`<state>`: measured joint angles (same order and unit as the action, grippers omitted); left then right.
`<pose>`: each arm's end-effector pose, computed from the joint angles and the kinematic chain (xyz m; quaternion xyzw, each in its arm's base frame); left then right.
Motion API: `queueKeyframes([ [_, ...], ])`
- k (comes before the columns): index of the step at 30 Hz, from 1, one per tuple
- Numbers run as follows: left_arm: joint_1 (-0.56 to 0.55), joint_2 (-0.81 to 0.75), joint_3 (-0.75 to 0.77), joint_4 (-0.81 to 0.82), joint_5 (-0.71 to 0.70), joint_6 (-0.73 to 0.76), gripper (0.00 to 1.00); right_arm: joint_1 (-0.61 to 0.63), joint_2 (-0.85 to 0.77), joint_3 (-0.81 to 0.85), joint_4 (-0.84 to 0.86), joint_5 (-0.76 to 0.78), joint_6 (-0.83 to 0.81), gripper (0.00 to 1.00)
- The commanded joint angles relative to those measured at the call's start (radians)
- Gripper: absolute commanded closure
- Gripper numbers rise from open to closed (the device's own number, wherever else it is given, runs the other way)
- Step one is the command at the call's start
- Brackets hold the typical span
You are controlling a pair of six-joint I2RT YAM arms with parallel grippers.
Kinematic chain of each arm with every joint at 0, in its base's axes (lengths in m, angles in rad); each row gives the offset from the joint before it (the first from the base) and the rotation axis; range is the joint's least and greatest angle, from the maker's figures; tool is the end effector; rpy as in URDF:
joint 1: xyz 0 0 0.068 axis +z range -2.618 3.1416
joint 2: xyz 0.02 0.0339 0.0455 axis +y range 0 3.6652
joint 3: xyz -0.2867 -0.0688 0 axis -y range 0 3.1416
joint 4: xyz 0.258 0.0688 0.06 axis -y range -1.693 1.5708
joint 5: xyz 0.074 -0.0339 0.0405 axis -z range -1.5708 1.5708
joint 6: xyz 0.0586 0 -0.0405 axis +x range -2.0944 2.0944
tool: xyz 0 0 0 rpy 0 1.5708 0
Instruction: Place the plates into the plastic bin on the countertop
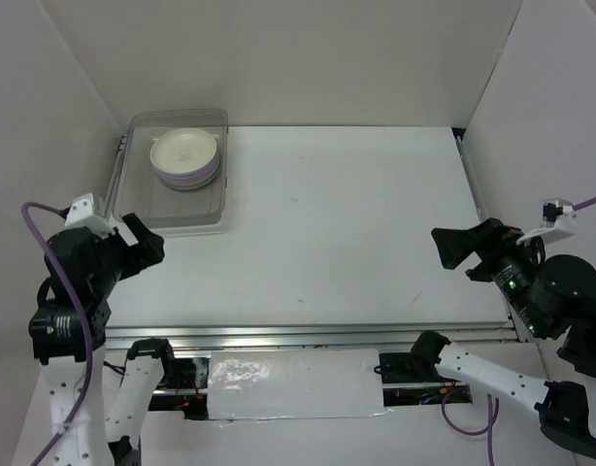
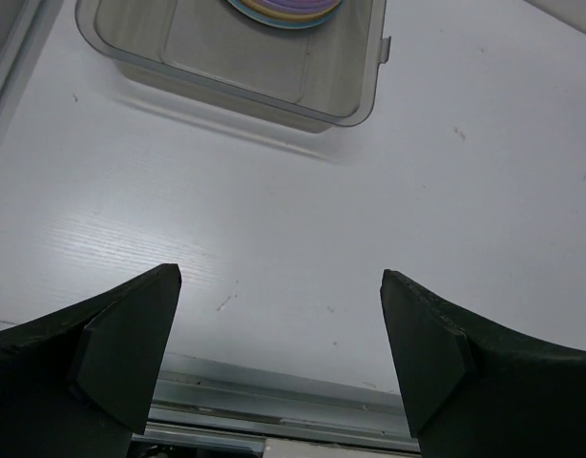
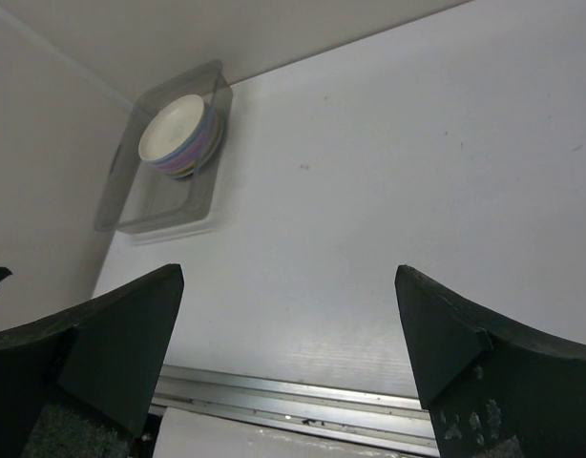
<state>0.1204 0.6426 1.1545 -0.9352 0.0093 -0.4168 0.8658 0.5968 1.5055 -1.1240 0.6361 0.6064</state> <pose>0.1062 0.0123 0.4095 -0.2205 0.8104 -0.0840 0.5363 0.0346 -0.0130 0.4891 0.0987 0.7591 0.2194 0.6049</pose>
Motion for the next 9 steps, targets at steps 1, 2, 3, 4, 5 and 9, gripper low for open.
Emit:
queueKeyframes([
  [1, 0.002, -0.073, -0.019, -0.014, -0.055, 0.023, 0.01, -0.005, -0.04, -0.042, -0.031, -0.013, -0.03, 0.0],
  [2, 0.001, -0.081, -0.03, -0.022, -0.075, 0.023, 0.01, -0.004, -0.048, -0.051, -0.027, -0.016, -0.033, 0.0],
  [3, 0.002, -0.095, -0.041, -0.028, -0.094, 0.019, 0.01, -0.004, -0.054, -0.06, -0.022, -0.022, -0.034, 0.0],
  [4, 0.002, -0.104, -0.065, -0.027, -0.092, 0.016, 0.01, -0.002, -0.061, -0.071, -0.016, -0.024, -0.037, 0.0],
  [5, 0.002, -0.113, -0.075, -0.025, -0.085, 0.01, 0.01, -0.007, -0.063, -0.076, -0.014, -0.026, -0.036, 0.0],
  [9, 0.004, -0.133, -0.093, -0.028, -0.071, 0.001, 0.01, -0.005, -0.049, -0.091, -0.013, -0.026, -0.033, 0.0],
])
